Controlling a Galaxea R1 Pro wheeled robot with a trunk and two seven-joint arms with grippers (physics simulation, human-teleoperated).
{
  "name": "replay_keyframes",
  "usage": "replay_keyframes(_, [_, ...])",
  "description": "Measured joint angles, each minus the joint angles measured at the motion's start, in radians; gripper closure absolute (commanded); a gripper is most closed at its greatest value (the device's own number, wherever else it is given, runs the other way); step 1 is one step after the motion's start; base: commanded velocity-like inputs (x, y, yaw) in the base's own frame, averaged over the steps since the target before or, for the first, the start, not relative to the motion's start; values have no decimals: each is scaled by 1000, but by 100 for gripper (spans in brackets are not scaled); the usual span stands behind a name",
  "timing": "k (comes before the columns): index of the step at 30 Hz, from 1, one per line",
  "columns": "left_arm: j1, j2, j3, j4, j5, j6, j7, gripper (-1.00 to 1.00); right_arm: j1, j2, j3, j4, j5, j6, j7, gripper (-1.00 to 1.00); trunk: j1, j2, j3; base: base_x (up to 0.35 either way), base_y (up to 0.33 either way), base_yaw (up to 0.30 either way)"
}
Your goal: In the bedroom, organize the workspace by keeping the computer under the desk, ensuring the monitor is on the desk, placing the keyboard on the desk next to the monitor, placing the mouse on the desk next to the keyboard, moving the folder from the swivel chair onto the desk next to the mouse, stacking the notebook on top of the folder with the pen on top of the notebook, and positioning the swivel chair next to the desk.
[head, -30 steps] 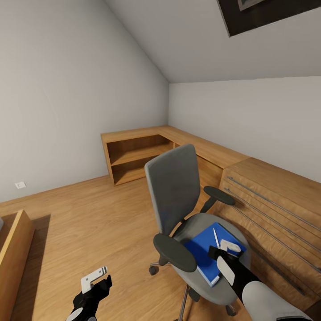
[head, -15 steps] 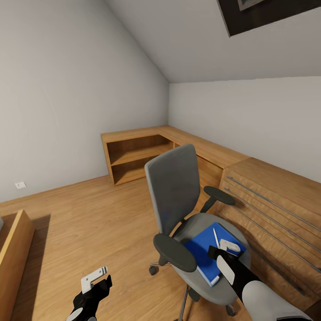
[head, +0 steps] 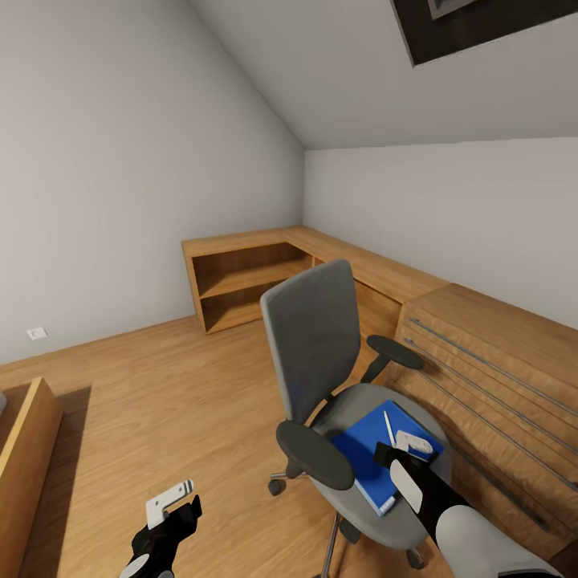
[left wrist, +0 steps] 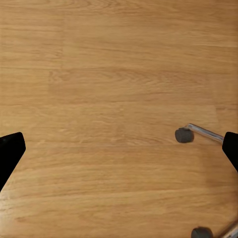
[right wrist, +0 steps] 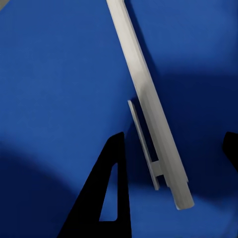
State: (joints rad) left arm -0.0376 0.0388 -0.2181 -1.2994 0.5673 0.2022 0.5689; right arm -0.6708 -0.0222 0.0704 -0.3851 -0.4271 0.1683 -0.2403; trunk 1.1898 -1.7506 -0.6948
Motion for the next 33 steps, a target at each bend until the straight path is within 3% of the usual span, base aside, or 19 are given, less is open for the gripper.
replay_keyframes(17, [0,0,0,-1,-1,-1,0,-100,0,1,0,1,0,-2,0,100,0,0,0,0,0,0])
replay_keyframes(23, [0,0,0,-1,-2,-1,-1,-100,1,0,-2,36,-12,-3,0,100,-23,42,19,0,0,0])
replay_keyframes(33, [0,0,0,-1,-1,-1,0,-100,1,0,-3,36,-7,-3,1,100,-23,42,19,0,0,0])
